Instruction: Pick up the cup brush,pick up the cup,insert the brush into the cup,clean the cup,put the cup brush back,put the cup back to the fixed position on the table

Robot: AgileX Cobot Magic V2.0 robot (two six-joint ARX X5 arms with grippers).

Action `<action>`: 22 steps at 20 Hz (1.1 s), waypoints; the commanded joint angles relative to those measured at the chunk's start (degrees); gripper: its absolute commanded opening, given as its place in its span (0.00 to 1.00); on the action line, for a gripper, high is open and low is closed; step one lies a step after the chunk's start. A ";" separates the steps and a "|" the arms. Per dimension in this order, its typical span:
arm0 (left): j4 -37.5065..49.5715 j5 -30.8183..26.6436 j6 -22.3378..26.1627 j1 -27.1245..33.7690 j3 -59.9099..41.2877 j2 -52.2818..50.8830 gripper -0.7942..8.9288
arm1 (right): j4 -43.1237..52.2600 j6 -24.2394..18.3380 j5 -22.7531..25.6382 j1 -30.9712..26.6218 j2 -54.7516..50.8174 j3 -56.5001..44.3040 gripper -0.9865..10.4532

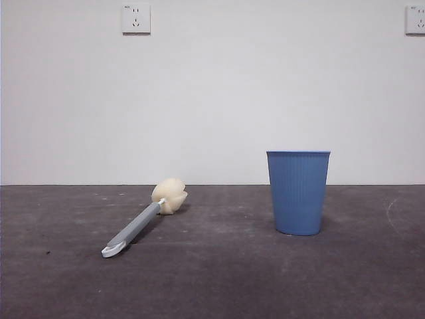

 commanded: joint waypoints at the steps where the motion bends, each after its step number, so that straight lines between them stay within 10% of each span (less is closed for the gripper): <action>1: -0.68 5.42 -1.16 0.11 -0.76 -0.13 0.08 | 0.20 -0.13 -0.15 0.11 -0.09 -0.09 0.09; 7: 0.42 14.21 -4.37 -0.17 -0.76 -0.15 0.08 | 0.24 -0.13 -0.11 0.11 -0.09 -0.09 0.09; 22: 0.48 14.53 -4.37 -0.17 -0.76 -0.13 0.08 | 0.22 -0.11 -0.13 0.11 -0.09 -0.09 0.09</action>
